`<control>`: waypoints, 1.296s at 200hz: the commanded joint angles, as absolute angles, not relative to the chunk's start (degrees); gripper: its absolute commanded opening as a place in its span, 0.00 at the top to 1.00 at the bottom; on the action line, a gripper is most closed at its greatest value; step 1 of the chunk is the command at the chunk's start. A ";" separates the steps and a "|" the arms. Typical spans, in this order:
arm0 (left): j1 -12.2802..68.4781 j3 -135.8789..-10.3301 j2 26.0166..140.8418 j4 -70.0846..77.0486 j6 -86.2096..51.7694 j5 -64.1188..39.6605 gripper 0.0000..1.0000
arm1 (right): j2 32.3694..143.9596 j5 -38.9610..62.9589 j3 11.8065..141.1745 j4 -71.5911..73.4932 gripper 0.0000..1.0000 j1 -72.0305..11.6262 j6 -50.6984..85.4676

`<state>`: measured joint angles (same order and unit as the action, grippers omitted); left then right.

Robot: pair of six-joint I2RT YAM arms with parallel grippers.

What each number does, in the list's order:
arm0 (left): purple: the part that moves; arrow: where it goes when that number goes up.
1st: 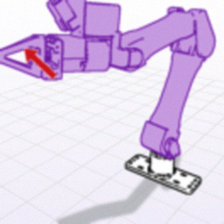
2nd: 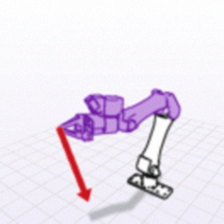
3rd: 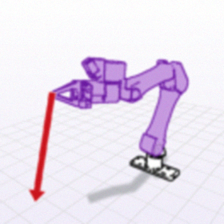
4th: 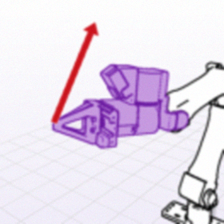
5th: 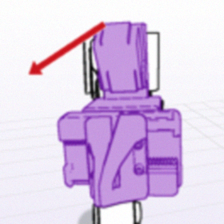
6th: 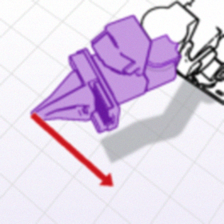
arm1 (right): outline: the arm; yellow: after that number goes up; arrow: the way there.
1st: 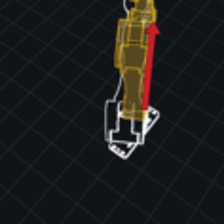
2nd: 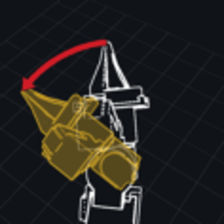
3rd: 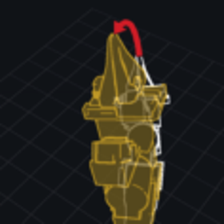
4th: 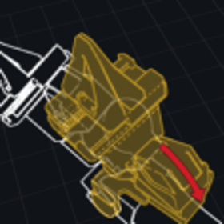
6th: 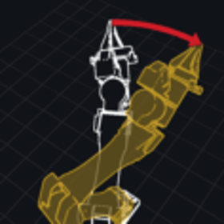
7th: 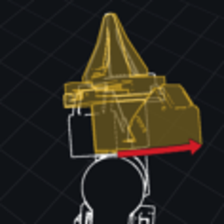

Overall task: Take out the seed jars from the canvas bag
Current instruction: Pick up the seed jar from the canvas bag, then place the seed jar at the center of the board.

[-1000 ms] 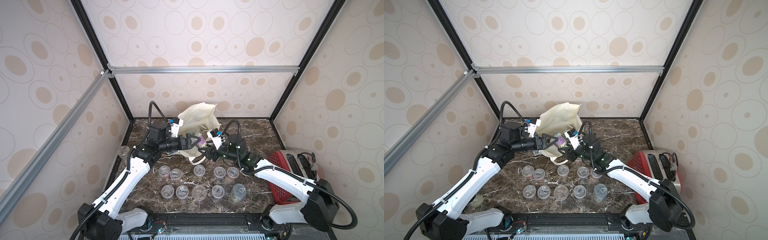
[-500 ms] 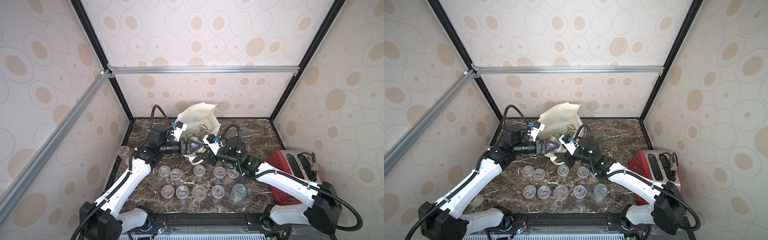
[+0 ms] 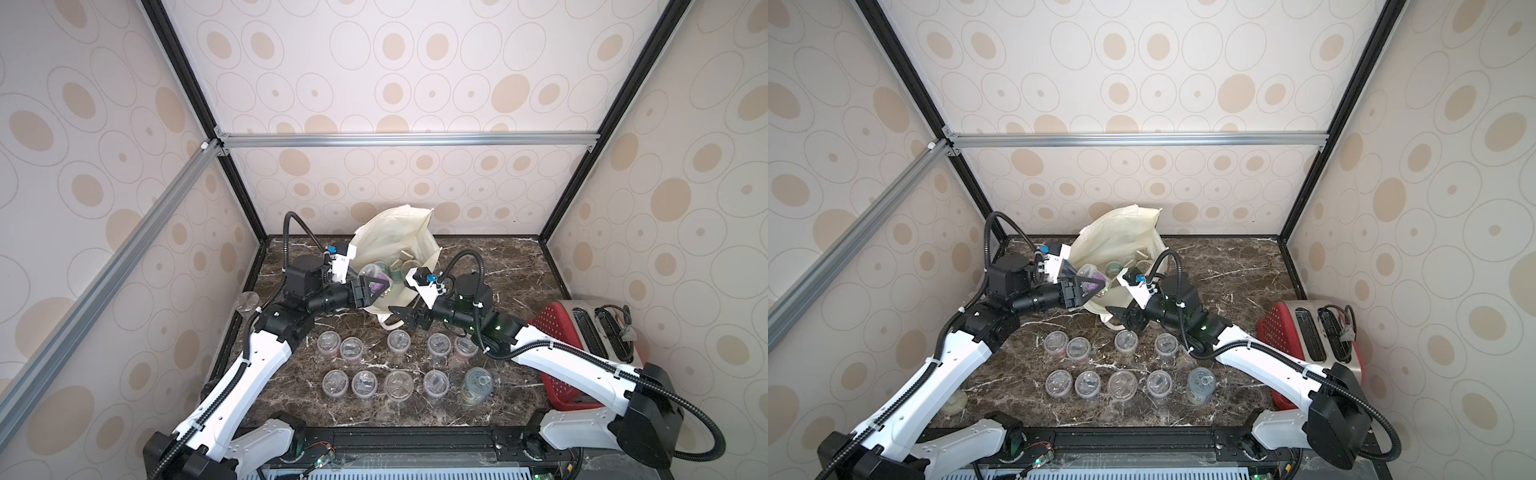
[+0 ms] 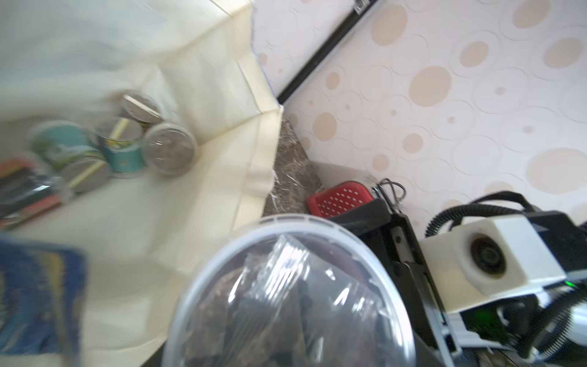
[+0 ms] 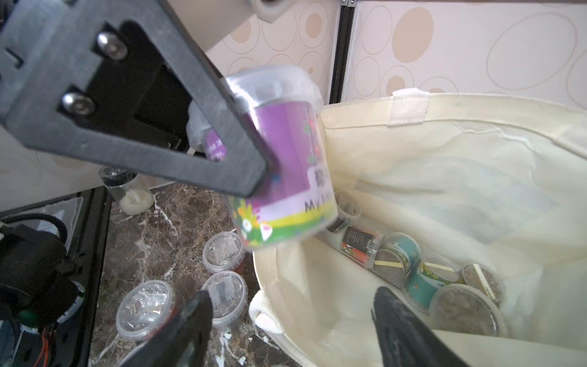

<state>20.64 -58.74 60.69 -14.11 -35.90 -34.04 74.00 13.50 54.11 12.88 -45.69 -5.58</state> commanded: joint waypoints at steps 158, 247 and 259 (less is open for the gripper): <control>3.86 -33.45 60.40 -15.79 -51.75 6.68 0.42 | 69.78 -11.85 53.17 13.33 0.01 -45.85 -1.37; 2.70 -26.87 64.23 -11.43 -56.29 6.00 0.14 | 71.12 -13.00 54.76 12.33 0.01 -45.88 -1.13; 2.63 -27.67 62.40 -12.86 -55.20 6.66 0.07 | 72.11 -12.51 56.15 11.31 0.01 -45.88 -0.45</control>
